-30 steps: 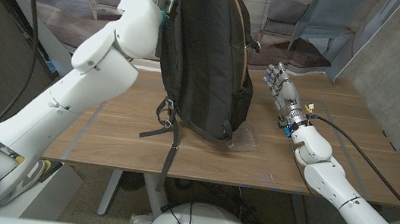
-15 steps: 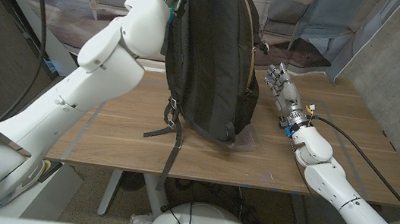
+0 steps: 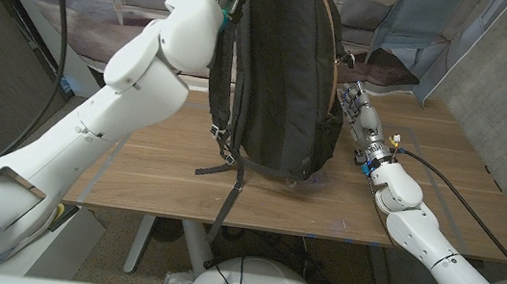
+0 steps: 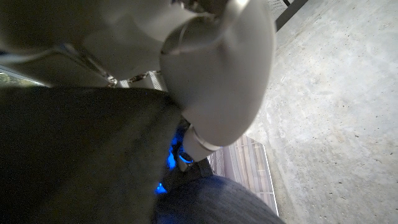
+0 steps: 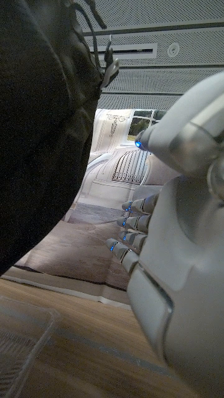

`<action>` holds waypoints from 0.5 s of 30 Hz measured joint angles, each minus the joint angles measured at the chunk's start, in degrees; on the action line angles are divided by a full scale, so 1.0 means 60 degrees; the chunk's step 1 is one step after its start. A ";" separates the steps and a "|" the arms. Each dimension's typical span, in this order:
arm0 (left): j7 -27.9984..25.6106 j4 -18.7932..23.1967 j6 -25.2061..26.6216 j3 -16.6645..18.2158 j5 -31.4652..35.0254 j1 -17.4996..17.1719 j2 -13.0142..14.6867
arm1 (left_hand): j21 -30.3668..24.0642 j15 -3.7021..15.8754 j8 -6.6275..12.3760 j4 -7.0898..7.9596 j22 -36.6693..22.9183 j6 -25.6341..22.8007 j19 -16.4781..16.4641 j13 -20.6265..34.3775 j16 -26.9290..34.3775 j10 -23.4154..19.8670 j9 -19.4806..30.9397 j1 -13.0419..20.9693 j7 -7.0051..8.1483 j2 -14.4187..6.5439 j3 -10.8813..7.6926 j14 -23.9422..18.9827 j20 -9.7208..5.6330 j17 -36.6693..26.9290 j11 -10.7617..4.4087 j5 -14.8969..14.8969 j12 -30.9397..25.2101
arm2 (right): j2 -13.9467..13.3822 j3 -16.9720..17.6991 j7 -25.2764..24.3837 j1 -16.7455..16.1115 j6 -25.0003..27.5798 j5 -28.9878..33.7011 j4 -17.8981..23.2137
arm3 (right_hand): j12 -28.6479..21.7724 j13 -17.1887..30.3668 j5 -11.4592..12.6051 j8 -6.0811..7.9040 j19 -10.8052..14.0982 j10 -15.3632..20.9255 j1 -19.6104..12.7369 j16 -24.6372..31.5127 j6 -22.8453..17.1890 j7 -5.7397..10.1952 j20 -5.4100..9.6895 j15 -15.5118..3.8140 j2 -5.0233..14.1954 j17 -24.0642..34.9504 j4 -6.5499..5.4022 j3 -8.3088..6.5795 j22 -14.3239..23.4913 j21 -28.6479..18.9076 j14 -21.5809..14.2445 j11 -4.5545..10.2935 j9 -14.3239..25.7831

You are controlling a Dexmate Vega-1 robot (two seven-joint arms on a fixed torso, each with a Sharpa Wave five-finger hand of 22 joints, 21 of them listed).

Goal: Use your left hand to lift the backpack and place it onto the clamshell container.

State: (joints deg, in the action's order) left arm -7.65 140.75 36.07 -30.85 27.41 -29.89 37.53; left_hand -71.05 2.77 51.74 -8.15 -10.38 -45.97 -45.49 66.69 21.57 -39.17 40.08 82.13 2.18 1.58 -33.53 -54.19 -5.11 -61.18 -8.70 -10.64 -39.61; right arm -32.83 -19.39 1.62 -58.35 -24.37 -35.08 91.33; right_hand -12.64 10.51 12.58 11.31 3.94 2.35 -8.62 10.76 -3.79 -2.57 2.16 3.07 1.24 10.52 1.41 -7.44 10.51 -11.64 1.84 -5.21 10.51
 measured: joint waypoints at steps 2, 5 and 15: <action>0.0064 -0.0013 -0.0019 -0.0053 0.0052 0.0047 -0.0069 | 0.0000 0.0000 0.0000 0.0000 0.0000 0.0000 0.0000 0.0007 0.0000 0.0001 0.0000 0.0000 0.0000 0.0001 0.0000 0.0000 0.0000 -0.0001 0.0000 0.0000 0.0000 | -0.0019 0.0020 -0.0004 -0.0053 -0.0016 -0.0014 0.0031 | 0.0000 0.0000 0.0000 0.0000 0.0000 0.0000 0.0000 0.0000 0.0000 0.0000 0.0000 0.0000 0.0000 0.0000 0.0000 0.0000 0.0000 0.0000 0.0000 0.0000 0.0000; 0.0112 -0.0074 -0.0039 -0.0123 0.0106 0.0098 -0.0146 | 0.0000 0.0001 0.0000 0.0000 -0.0016 0.0000 0.0000 0.0007 -0.0001 0.0001 -0.0013 -0.0001 0.0000 0.0001 0.0001 0.0000 0.0000 -0.0002 0.0001 0.0001 0.0000 | -0.0042 0.0048 -0.0016 -0.0117 -0.0027 -0.0028 0.0068 | 0.0000 0.0000 0.0000 0.0000 0.0000 0.0000 0.0000 0.0000 0.0000 0.0000 0.0000 0.0000 0.0000 0.0000 0.0000 0.0000 0.0000 0.0000 0.0000 0.0000 0.0000; 0.0289 -0.0313 -0.0118 -0.0366 0.0263 0.0308 -0.0400 | -0.0063 0.0002 0.0000 0.0000 -0.0008 0.0000 0.0001 0.0005 -0.0034 0.0003 -0.0046 -0.0028 0.0000 0.0026 0.0002 -0.0001 0.0001 -0.0044 0.0003 -0.0006 0.0037 | -0.0114 0.0125 -0.0045 -0.0298 -0.0065 -0.0077 0.0160 | 0.0000 0.0000 0.0000 0.0000 0.0000 0.0000 0.0000 0.0000 0.0000 0.0000 0.0000 0.0000 0.0000 0.0000 -0.0001 0.0000 0.0000 0.0000 0.0000 0.0000 0.0000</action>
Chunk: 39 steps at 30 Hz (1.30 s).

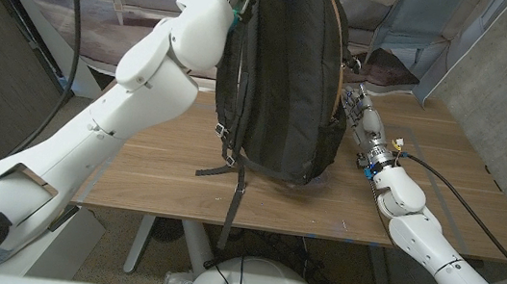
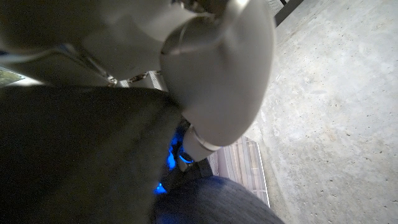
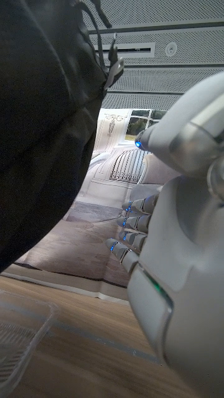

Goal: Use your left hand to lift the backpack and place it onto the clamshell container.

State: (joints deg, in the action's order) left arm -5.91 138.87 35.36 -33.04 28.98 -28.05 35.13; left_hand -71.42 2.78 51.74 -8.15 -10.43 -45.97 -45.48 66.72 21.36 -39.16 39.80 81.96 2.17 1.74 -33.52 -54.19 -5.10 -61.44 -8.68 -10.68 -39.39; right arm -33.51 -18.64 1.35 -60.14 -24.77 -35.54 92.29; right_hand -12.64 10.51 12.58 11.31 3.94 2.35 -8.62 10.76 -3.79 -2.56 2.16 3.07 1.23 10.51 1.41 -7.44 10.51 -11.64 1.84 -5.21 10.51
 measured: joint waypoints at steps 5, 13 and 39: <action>0.0093 -0.0128 -0.0062 -0.0068 0.0031 0.0084 -0.0107 | -0.0039 0.0001 0.0000 0.0000 0.0002 0.0000 0.0054 0.0002 -0.0005 -0.0004 0.0000 -0.0017 0.0000 -0.0016 0.0001 -0.0001 0.0012 -0.0004 -0.0004 0.0000 0.0000 | -0.0022 0.0030 -0.0011 -0.0057 -0.0016 -0.0009 0.0022 | 0.0000 0.0000 0.0000 0.0000 0.0000 0.0000 0.0000 0.0000 0.0000 0.0000 0.0000 0.0000 0.0000 0.0000 0.0000 0.0000 0.0000 0.0000 0.0000 0.0000 0.0000; 0.0216 -0.0307 -0.0190 -0.0176 0.0032 0.0221 -0.0254 | -0.0039 0.0049 0.0000 0.0000 0.0008 -0.0013 0.0057 0.0001 -0.0051 -0.0022 -0.0042 -0.0102 0.0056 -0.0003 0.0001 -0.0049 0.0016 -0.0004 -0.0022 0.0000 0.0000 | -0.0025 0.0058 -0.0033 -0.0094 -0.0033 -0.0025 0.0034 | 0.0000 0.0000 0.0000 0.0000 0.0000 0.0000 0.0000 0.0000 0.0000 0.0000 0.0000 0.0000 0.0000 0.0000 0.0000 0.0000 0.0000 0.0000 0.0000 0.0000 0.0000; 0.0480 -0.1506 -0.0653 -0.0675 -0.0064 0.0820 -0.0786 | -0.0106 0.0051 0.0067 -0.0040 0.0012 0.0017 0.0122 0.0046 -0.0100 -0.0073 -0.0075 -0.0093 0.0085 -0.0006 -0.0037 -0.0050 0.0012 -0.0120 -0.0073 0.0006 0.0038 | 0.0114 0.0065 0.0027 -0.0034 -0.0164 -0.0108 -0.0304 | 0.0000 0.0000 0.0000 0.0000 0.0000 0.0000 0.0000 0.0000 0.0000 0.0000 0.0000 0.0000 0.0000 0.0000 -0.0001 -0.0001 0.0000 0.0000 0.0000 0.0000 0.0000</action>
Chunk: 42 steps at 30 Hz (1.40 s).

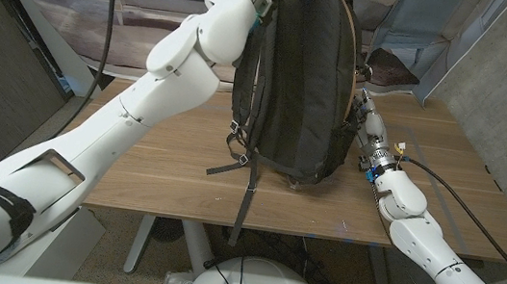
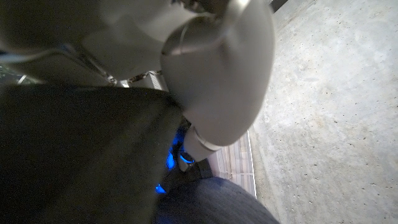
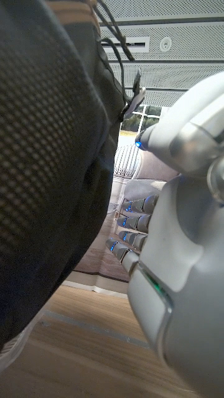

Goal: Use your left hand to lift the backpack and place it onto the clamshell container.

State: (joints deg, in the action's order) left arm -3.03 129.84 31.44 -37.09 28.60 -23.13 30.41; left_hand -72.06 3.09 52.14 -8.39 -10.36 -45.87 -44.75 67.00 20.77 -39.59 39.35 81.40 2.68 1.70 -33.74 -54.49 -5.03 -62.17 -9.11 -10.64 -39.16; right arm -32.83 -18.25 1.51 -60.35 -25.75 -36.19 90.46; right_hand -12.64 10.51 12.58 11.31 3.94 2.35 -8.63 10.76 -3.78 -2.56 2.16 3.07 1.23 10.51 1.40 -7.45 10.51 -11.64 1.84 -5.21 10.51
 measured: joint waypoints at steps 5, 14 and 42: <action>0.0047 -0.0155 -0.0026 -0.0091 0.0000 0.0069 -0.0064 | -0.0041 0.0000 0.0036 0.0000 0.0000 -0.0034 0.0069 -0.0028 -0.0016 0.0000 -0.0006 0.0001 0.0034 0.0000 0.0000 0.0000 0.0033 -0.0009 0.0001 0.0001 0.0000 | 0.0021 0.0014 0.0022 0.0009 -0.0044 -0.0024 -0.0079 | 0.0000 0.0000 0.0000 0.0000 0.0000 0.0000 0.0000 0.0000 0.0000 0.0000 0.0000 0.0000 0.0000 0.0000 0.0000 0.0000 0.0000 0.0000 0.0000 0.0000 0.0000; 0.0112 -0.0391 -0.0023 -0.0179 -0.0009 0.0122 -0.0128 | -0.0042 0.0000 0.0035 0.0000 0.0000 -0.0067 0.0066 -0.0028 -0.0033 -0.0051 -0.0026 0.0001 0.0066 0.0001 0.0001 0.0000 0.0033 -0.0011 -0.0051 0.0007 0.0013 | 0.0020 0.0033 0.0028 0.0010 -0.0057 -0.0033 -0.0104 | 0.0000 0.0000 0.0000 0.0000 0.0000 0.0000 0.0000 0.0000 0.0000 0.0000 0.0000 0.0000 0.0000 0.0000 0.0030 0.0030 0.0000 0.0000 0.0000 0.0000 0.0000; 0.0634 -0.1630 0.0463 -0.1200 0.0487 0.0821 -0.0350 | -0.0358 0.0092 0.0105 0.0121 -0.0056 -0.0424 0.0525 -0.0168 -0.0108 -0.0412 -0.0358 -0.0284 0.0496 0.0056 0.0037 -0.0220 0.0152 -0.0142 -0.0412 0.0008 0.0153 | 0.0102 -0.0081 0.0089 0.0094 -0.0018 -0.0007 -0.0247 | 0.0000 0.0000 0.0000 0.0000 0.0000 0.0004 0.0000 0.0000 0.0000 0.0000 0.0000 0.0000 0.0000 0.0000 0.0028 0.0028 0.0000 0.0000 0.0000 -0.0004 0.0000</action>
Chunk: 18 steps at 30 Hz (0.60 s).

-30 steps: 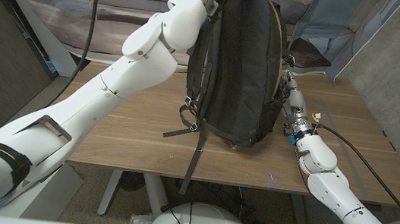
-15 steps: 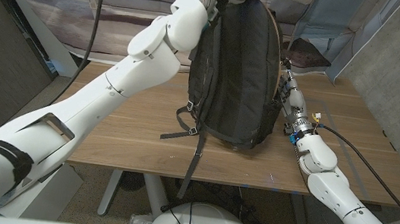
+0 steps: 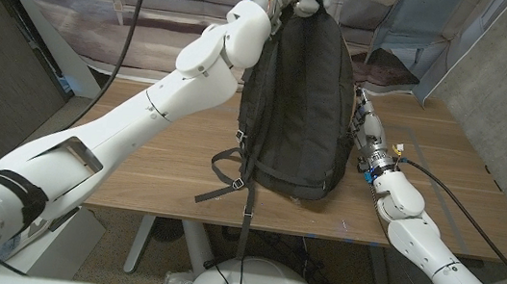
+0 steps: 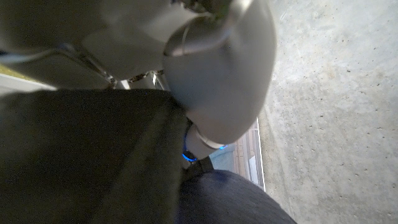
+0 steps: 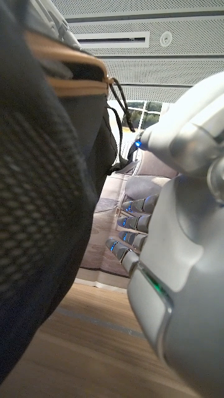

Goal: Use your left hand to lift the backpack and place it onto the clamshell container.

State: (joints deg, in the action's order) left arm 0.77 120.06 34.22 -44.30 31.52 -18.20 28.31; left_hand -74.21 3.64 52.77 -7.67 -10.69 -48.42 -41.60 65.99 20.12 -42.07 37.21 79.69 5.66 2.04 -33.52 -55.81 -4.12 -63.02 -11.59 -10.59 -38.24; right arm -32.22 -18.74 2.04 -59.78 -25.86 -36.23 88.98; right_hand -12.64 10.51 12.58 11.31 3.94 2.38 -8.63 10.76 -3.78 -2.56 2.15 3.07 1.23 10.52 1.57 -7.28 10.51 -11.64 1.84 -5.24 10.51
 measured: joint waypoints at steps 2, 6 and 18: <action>0.0069 -0.0080 0.0018 -0.0084 0.0179 0.0051 -0.0027 | 0.0000 0.0000 0.0003 0.0000 0.0000 0.0000 0.0020 0.0000 -0.0016 0.0000 -0.0010 0.0000 0.0000 0.0000 0.0000 0.0000 -0.0019 0.0000 0.0000 0.0000 0.0000 | 0.0021 -0.0014 0.0016 0.0013 -0.0008 -0.0007 -0.0046 | 0.0000 0.0000 0.0000 0.0000 0.0000 0.0000 0.0000 0.0000 0.0000 0.0000 0.0000 0.0000 0.0000 0.0000 0.0027 0.0027 0.0000 0.0000 0.0000 0.0000 0.0000; 0.0113 -0.0207 0.0037 -0.0202 0.0292 0.0101 -0.0066 | -0.0059 0.0029 0.0003 -0.0001 0.0001 -0.0035 0.0104 -0.0037 -0.0023 -0.0012 -0.0051 0.0000 0.0034 0.0000 0.0000 -0.0030 0.0000 -0.0035 -0.0012 0.0000 0.0059 | 0.0030 -0.0021 0.0043 0.0029 -0.0023 -0.0019 -0.0073 | 0.0000 0.0000 0.0000 0.0000 0.0000 -0.0001 0.0000 0.0000 0.0000 0.0000 0.0000 0.0000 0.0000 0.0000 0.0027 0.0027 0.0000 0.0000 0.0000 0.0000 0.0000; 0.0192 -0.0787 0.0076 -0.0442 0.0602 0.0168 -0.0197 | -0.0148 0.0103 0.0035 0.0040 0.0025 -0.0154 0.0335 -0.0010 -0.0108 -0.0115 -0.0187 -0.0170 0.0289 0.0039 0.0042 -0.0102 0.0054 -0.0055 -0.0053 0.0000 0.0071 | 0.0035 -0.0049 0.0079 0.0093 -0.0026 -0.0023 -0.0115 | 0.0000 0.0000 0.0000 0.0000 0.0000 -0.0002 0.0000 0.0000 0.0000 0.0000 0.0000 0.0000 0.0000 0.0000 0.0026 0.0027 0.0000 0.0000 0.0000 0.0002 0.0000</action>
State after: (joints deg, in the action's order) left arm 1.93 115.34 34.67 -46.95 35.13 -17.20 27.13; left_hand -75.10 4.26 52.98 -7.43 -10.54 -49.34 -39.59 65.93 19.47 -42.76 36.09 78.67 7.39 2.27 -33.27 -56.43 -3.79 -63.35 -11.90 -10.59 -37.82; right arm -32.01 -19.03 2.52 -59.22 -26.01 -36.37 88.29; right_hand -12.64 10.51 12.58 11.31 3.94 2.37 -8.63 10.76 -3.79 -2.56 2.15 3.07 1.23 10.52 1.73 -7.12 10.51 -11.64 1.84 -5.23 10.51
